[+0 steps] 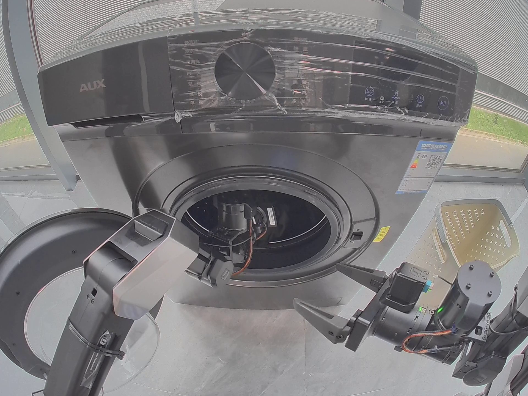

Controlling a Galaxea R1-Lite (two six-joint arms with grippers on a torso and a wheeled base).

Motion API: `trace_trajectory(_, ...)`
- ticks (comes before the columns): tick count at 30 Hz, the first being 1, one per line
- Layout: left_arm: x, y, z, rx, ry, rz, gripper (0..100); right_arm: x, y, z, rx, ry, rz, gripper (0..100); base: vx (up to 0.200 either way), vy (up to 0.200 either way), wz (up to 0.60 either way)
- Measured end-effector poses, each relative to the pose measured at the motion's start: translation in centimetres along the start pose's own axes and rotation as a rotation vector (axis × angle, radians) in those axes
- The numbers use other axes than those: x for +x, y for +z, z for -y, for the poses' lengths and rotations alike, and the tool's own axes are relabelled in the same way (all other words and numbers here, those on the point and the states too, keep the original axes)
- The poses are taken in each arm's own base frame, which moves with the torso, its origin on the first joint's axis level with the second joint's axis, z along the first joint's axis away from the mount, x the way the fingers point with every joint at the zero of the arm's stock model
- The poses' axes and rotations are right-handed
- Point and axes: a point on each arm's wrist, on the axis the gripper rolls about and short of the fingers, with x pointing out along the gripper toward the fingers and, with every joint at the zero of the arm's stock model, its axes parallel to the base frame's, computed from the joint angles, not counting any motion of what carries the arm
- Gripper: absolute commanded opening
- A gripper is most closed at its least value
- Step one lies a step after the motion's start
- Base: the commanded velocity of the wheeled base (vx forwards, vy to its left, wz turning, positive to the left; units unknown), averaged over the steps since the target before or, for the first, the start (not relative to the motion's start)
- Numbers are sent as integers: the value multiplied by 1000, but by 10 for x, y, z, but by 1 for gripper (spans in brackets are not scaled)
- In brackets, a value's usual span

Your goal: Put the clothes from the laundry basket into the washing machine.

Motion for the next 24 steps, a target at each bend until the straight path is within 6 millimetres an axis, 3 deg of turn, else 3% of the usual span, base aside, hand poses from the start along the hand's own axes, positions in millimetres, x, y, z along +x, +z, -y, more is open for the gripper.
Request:
trace_trajectory(7, 14, 12, -3, -18, 25, 81, 0, 0, 2, 1, 0, -2, 6, 100, 0, 0, 0)
trace_trajectory(20, 21, 9, -6, -17, 30, 96, 0, -1, 2, 0, 0, 0, 7, 100, 0, 0, 0)
trace_trajectory(21, 21, 9, -6, -16, 31, 96, 100, -1, 2, 0, 0, -1, 7, 100, 0, 0, 0)
trace_trajectory(24, 21, 9, -7, -15, 33, 95, 100, -1, 2, 0, 0, -1, 7, 100, 0, 0, 0)
